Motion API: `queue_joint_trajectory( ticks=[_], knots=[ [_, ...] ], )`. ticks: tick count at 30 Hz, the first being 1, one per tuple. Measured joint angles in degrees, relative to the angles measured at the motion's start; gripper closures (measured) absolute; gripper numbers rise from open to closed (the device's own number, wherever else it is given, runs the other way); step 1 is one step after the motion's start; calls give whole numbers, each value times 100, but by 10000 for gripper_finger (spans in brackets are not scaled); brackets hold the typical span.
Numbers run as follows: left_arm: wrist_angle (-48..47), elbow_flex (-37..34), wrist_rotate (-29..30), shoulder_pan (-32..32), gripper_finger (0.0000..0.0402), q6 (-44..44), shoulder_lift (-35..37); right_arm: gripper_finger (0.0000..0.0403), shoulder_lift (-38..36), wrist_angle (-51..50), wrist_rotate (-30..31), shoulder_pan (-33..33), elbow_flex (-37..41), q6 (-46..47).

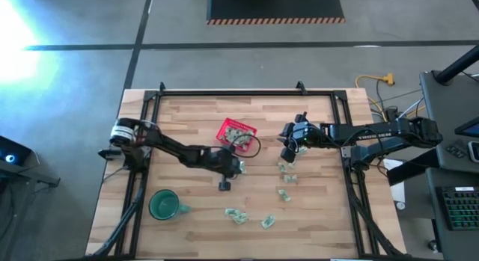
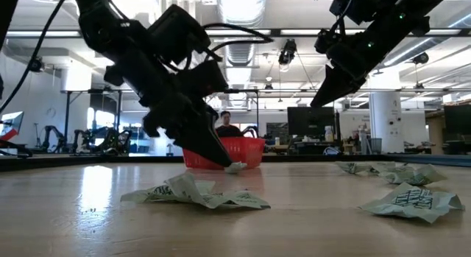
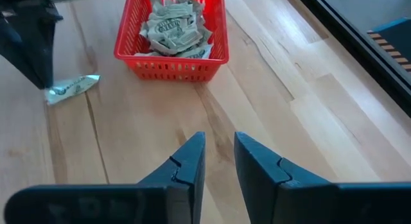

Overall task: Pick and place items into bin
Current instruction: Put the stevia packet into the red bin

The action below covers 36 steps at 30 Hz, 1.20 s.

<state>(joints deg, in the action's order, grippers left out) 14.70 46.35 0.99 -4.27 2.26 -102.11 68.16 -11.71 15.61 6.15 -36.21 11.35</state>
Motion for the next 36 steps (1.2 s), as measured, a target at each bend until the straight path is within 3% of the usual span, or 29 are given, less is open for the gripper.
queue_joint_trajectory(
  ticks=[10,21,28,36],
  knots=[
    [-228,-54,28,-108,401,24,711,329,4,11,2,0,43,-2],
    [-290,-133,771,-202,401,157,1032,328,4,35,2,0,68,-2],
    [-280,-142,1372,-212,401,426,1171,334,4,48,5,0,68,0],
    [-78,-138,2560,-134,401,1165,1551,325,4,58,6,0,70,2]
  ],
)
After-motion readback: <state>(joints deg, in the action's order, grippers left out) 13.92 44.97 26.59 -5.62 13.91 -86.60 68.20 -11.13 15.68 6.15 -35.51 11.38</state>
